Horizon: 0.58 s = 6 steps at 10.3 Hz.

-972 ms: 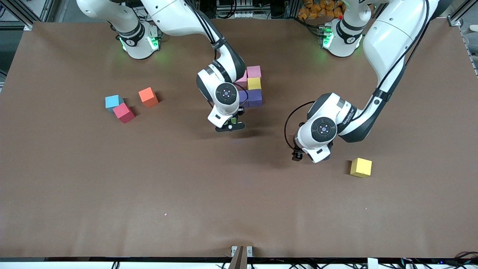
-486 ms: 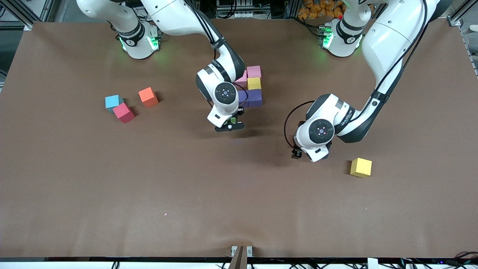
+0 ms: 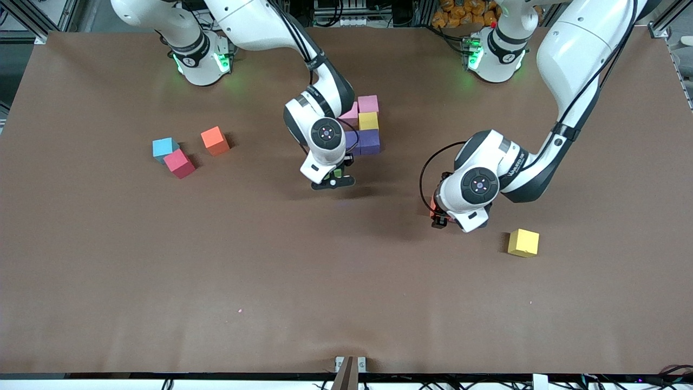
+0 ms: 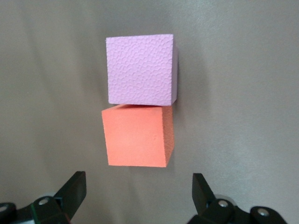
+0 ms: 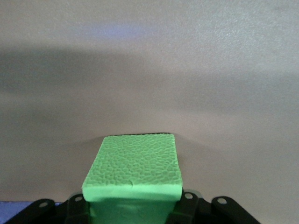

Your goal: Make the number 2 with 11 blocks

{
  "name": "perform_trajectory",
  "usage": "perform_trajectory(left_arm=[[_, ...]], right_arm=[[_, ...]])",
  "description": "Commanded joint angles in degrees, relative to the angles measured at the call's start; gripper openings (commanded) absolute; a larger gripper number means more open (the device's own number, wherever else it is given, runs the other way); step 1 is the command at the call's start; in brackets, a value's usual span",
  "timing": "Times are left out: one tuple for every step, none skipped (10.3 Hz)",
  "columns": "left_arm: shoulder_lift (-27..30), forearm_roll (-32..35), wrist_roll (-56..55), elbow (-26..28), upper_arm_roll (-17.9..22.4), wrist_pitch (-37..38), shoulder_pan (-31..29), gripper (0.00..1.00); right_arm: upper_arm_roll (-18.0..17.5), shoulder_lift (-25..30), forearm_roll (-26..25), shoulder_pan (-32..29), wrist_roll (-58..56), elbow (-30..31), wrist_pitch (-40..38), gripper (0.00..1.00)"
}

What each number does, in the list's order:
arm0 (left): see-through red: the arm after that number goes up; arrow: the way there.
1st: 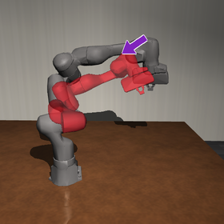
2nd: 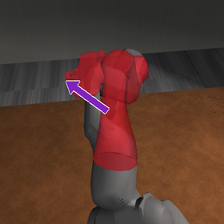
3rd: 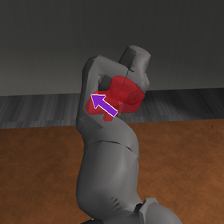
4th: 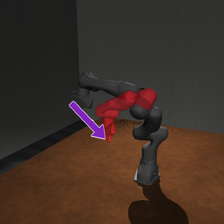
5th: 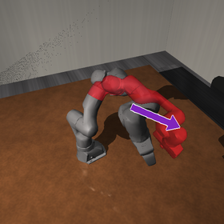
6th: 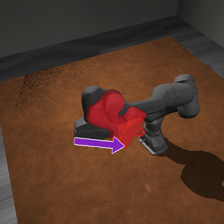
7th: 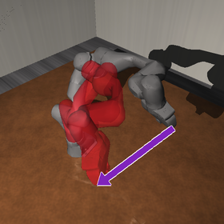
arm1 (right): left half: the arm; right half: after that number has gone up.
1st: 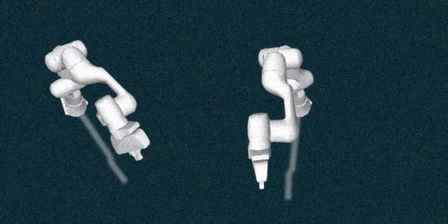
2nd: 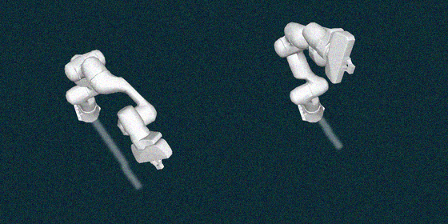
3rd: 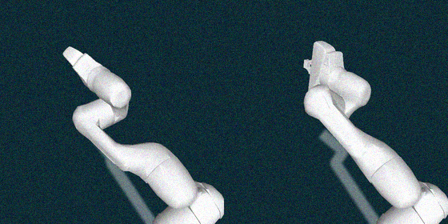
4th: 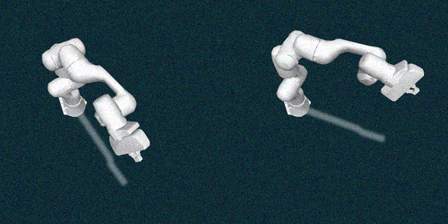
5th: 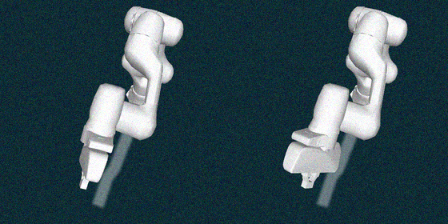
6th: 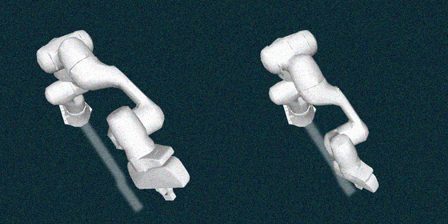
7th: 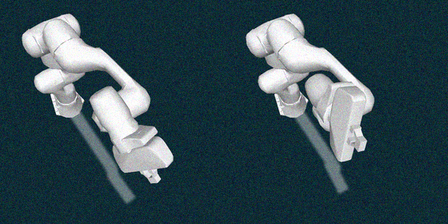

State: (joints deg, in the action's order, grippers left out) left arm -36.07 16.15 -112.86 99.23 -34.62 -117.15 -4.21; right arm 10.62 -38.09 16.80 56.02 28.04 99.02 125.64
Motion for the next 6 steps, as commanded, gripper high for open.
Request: perform_trajectory(left_arm=[[1.4, 2.7, -0.8, 2.3, -0.9, 0.2, -0.8, 1.0], [1.4, 3.1, -0.8, 2.5, -0.9, -0.3, -0.8, 1.0], [1.2, 3.6, -0.8, 2.8, -0.9, -0.5, -0.8, 1.0], [0.7, 4.0, -0.7, 2.8, -0.9, -1.2, -0.8, 1.0], [0.6, 4.0, -0.7, 2.8, -0.9, -1.8, -0.8, 1.0], [0.4, 4.1, -0.7, 3.1, -0.9, -1.8, -0.8, 1.0]], right_arm=[[-0.5, 1.3, 0.0, 1.0, 1.0, 3.3, 1.0, 0.12], [-0.6, 1.3, 0.2, 1.0, 1.1, 3.3, 1.1, 0.12], [-0.6, 1.2, 1.5, 1.0, 1.0, 3.3, 1.2, 0.12], [-0.6, 1.2, 2.0, 1.0, 1.0, 3.2, 1.2, 0.12], [-0.6, 1.2, 2.0, 1.1, 1.0, 3.2, 1.2, 0.12], [-0.6, 1.2, 2.0, 1.2, 1.0, 3.2, 1.2, 0.12]])
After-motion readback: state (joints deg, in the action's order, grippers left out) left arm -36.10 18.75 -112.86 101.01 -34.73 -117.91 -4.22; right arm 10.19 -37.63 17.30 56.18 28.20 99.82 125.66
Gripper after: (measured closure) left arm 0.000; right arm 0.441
